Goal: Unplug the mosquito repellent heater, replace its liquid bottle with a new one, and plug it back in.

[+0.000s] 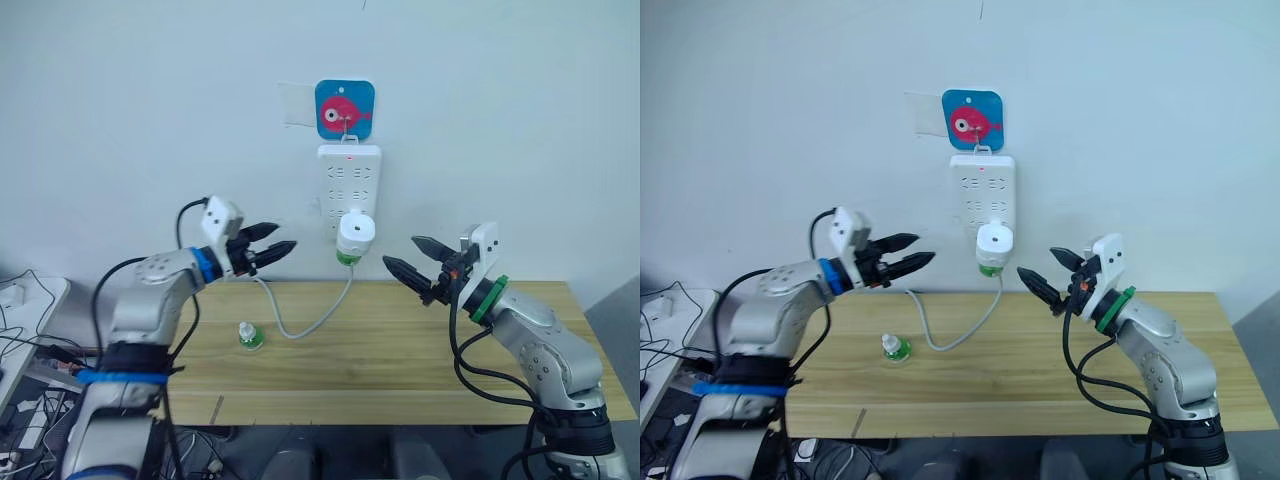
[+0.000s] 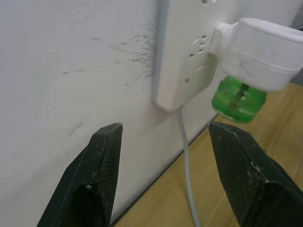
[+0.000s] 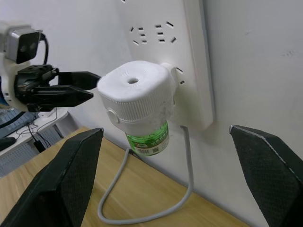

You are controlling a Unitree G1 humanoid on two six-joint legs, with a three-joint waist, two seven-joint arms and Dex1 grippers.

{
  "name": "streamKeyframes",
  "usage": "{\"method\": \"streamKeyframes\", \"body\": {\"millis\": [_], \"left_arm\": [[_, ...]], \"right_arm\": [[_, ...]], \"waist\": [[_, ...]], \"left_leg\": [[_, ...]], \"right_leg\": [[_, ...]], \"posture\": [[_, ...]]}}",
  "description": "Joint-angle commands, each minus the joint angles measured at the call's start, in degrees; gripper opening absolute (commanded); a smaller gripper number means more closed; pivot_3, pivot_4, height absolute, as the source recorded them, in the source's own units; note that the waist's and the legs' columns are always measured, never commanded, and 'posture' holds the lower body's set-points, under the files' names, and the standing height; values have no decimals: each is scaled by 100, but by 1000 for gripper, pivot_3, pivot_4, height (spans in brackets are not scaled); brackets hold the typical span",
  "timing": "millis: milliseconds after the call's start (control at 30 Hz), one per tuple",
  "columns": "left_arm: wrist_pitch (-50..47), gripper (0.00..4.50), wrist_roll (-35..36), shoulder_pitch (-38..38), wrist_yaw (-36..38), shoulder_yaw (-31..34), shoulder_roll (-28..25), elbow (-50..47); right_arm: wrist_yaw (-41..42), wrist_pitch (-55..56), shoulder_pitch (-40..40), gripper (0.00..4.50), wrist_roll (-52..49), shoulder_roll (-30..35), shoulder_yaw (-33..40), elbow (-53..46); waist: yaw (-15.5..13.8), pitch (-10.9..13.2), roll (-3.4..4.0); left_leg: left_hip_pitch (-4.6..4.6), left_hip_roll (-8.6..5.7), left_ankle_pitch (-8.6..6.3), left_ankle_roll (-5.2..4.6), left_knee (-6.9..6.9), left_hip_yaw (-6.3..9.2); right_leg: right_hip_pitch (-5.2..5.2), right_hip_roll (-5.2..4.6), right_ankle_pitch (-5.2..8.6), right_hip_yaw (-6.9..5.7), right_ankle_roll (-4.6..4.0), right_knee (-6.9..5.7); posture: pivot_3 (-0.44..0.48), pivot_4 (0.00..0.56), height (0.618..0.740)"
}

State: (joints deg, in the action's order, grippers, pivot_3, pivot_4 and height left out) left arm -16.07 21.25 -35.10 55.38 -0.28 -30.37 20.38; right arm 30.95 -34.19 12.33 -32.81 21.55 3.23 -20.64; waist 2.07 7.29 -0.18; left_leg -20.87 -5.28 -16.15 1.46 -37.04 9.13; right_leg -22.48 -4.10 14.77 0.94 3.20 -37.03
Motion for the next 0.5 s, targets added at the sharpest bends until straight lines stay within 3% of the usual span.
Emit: {"method": "streamKeyframes", "body": {"millis": [33, 500], "left_arm": [[592, 3000, -290, -606, 233, -64, 131, 789], [1726, 3000, -888, -1884, 759, -170, 849, 2817]], "right_arm": [[-29, 123, -26, 4500, -62, -20, 118, -207], [-24, 430, -339, 4500, 50, 11, 128, -163]], "waist": [[27, 0, -1], [233, 7, -12]], "left_leg": [[-1, 0, 0, 0, 0, -3], [-7, 0, 0, -3, -5, -7]], "right_leg": [[-3, -1, 0, 4, 0, 1], [-13, -1, 0, 3, 6, -12]], "posture": [[-131, 116, 740], [-178, 109, 740]]}}
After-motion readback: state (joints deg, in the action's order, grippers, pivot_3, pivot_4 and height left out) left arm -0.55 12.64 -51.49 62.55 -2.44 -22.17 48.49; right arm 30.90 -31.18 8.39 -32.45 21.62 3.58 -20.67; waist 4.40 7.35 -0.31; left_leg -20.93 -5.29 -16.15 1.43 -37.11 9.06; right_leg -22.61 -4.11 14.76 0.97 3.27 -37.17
